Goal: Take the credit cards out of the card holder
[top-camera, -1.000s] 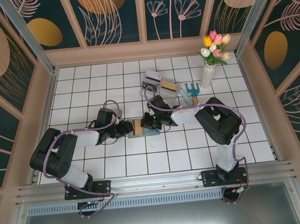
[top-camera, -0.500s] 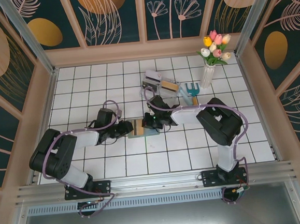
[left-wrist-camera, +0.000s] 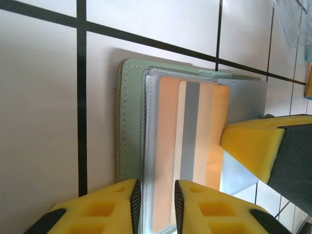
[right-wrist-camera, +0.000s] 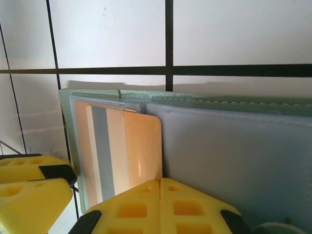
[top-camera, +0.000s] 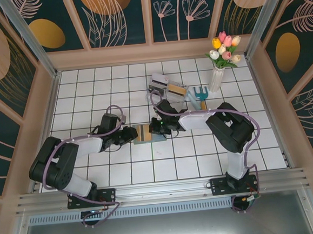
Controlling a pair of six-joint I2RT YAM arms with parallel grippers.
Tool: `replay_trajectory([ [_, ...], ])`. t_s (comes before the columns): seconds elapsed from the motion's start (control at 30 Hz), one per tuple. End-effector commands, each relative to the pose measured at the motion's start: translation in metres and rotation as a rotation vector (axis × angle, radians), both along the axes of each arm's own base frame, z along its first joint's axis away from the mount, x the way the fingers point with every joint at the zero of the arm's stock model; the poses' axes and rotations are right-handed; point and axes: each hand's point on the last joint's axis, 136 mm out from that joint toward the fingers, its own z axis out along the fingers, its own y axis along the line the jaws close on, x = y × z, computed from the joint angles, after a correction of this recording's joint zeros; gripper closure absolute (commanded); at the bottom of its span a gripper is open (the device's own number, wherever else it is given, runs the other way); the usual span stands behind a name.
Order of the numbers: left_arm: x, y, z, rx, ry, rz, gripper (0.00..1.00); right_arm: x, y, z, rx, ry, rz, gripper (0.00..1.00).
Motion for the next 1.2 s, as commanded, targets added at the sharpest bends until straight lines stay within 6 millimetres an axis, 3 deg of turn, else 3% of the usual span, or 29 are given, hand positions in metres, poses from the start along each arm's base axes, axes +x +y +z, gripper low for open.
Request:
replay_trajectory([
  [0.0,0.006,-0.004,0.018,-0.015,-0.04,-0.014,0.73,-0.001,-0.015,-0.003,-0.058,-0.007,-0.019,1.0],
  [0.17,0.011,-0.02,0.038,-0.102,-0.09,-0.048,0.72,0.0,-0.012,0.006,-0.038,-0.014,-0.01,1.0],
  [0.33,0.021,-0.017,0.02,-0.044,-0.052,-0.014,0.75,0.001,-0.008,0.012,-0.028,-0.021,-0.001,1.0],
  [0.57,0.014,-0.027,0.007,-0.077,-0.001,-0.07,0.72,0.001,-0.007,0.009,-0.031,-0.016,0.002,1.0],
  [0.7,0.014,-0.026,0.009,-0.073,-0.008,-0.078,0.72,0.002,-0.007,0.005,-0.04,-0.01,0.004,1.0],
  [0.87,0.021,-0.028,0.026,-0.08,-0.063,-0.08,0.72,0.002,-0.004,0.002,-0.046,0.0,0.01,1.0],
  [1.03,0.017,-0.032,0.011,-0.071,-0.011,-0.102,0.72,0.002,-0.005,-0.001,-0.05,0.003,0.003,1.0],
  [1.17,0.013,-0.024,-0.006,-0.009,0.022,-0.095,0.72,0.0,-0.008,-0.003,-0.057,0.005,0.002,1.0],
])
